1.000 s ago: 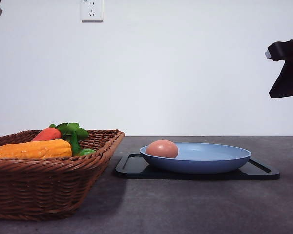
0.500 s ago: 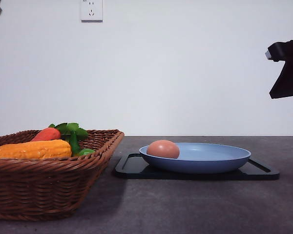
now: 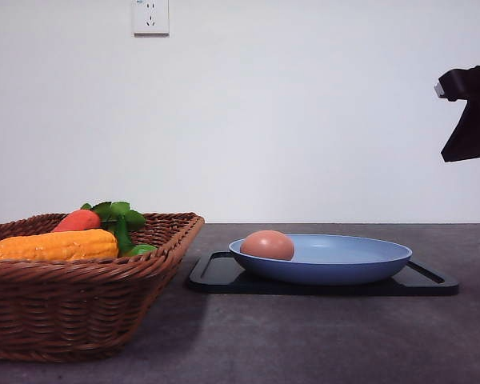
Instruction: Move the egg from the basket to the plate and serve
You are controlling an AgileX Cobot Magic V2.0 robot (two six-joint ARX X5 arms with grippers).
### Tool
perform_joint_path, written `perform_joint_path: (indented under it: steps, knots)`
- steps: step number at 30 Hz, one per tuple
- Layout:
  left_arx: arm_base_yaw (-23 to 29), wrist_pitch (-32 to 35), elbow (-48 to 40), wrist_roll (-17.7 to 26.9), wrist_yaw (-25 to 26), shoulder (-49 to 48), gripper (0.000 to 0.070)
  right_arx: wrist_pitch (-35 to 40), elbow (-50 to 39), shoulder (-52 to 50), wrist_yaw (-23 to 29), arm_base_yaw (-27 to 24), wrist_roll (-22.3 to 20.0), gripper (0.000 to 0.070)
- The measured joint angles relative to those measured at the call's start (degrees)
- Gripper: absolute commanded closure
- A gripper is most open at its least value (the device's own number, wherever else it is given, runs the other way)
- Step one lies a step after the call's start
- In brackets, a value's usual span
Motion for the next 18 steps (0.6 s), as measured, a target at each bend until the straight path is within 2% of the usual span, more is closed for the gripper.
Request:
perform_joint_path:
  steps: [3, 11, 18]
  knots:
    - [2.1, 0.6, -4.9, 0.1, 0.1, -1.5, 0.0700, 0.0, 0.0, 0.0, 0.0, 0.0, 0.0, 0.0700]
    - [2.9, 4.9, -16.8, 0.1, 0.2, -5.1, 0.0700, 0.0, 0.0, 0.0, 0.0, 0.0, 0.0, 0.0700]
    - [2.9, 4.8, -20.9, 0.2, 0.3, -8.2, 0.0700, 0.0, 0.0, 0.0, 0.0, 0.0, 0.0, 0.0700]
